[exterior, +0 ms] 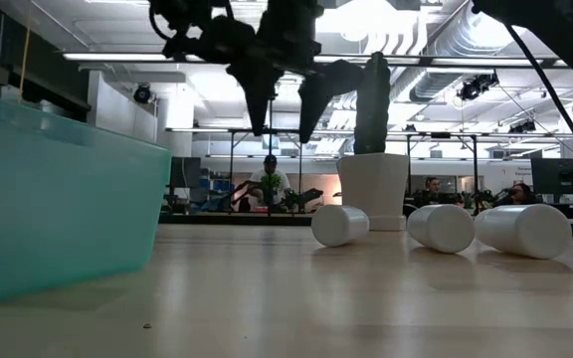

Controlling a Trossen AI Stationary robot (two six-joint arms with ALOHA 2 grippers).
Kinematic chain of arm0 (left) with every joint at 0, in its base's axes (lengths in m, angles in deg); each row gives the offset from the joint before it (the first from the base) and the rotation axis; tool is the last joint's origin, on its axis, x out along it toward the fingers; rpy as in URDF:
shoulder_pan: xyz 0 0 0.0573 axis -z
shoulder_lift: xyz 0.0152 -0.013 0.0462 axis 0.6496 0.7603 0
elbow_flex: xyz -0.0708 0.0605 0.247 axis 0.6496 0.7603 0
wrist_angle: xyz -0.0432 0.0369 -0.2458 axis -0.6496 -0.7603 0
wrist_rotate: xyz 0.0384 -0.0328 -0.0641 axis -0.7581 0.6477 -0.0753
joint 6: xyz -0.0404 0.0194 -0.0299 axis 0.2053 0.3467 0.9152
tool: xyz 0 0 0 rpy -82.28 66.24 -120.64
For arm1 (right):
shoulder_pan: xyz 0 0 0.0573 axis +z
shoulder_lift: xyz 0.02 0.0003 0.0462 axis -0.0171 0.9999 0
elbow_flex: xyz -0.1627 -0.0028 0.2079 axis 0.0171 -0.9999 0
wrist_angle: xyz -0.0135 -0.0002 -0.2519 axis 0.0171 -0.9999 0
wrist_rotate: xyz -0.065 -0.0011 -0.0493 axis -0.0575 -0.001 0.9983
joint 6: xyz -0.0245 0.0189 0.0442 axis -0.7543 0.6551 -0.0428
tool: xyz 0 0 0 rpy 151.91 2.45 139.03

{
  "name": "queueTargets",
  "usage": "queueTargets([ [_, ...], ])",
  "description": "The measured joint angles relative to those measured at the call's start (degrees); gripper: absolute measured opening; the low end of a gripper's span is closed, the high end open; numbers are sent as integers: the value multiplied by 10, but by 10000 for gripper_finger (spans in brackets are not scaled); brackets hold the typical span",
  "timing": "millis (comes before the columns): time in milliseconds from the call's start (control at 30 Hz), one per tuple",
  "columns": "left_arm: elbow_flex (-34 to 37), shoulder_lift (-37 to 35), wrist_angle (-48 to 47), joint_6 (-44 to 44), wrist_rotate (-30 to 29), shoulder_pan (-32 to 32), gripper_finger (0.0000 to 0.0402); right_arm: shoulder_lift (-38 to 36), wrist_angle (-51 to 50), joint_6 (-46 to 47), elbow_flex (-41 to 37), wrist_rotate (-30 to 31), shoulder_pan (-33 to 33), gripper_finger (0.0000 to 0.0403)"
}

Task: Pick and place pill bottles into a basket
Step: Put the white pill bottle into the green bin

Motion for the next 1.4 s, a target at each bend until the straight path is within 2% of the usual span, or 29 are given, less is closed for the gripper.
queueTargets([
  [167,0,0,7,5,9,1,262,0,-13,38,-5,25,-2,265],
  [267,0,-5,0,2,19,-25,262,0,-29,44,-5,44,3,265],
  [400,0,-20,7,2,79,-62,262,0,-53,58,-5,64,12,265],
  [533,29,-59,41,-1,114,-64,262,0,-56,47,-5,70,12,265],
  [700,165,-143,111,1,157,-64,262,-28,-56,33,-5,98,10,265],
  [967,434,-330,215,13,167,-64,262,-111,-56,44,-5,174,-7,265],
  [1200,628,-518,227,15,169,-63,262,-124,-56,45,-8,167,-24,265],
  [1400,751,-674,227,56,173,-64,262,-126,-55,95,-97,145,-48,265],
])
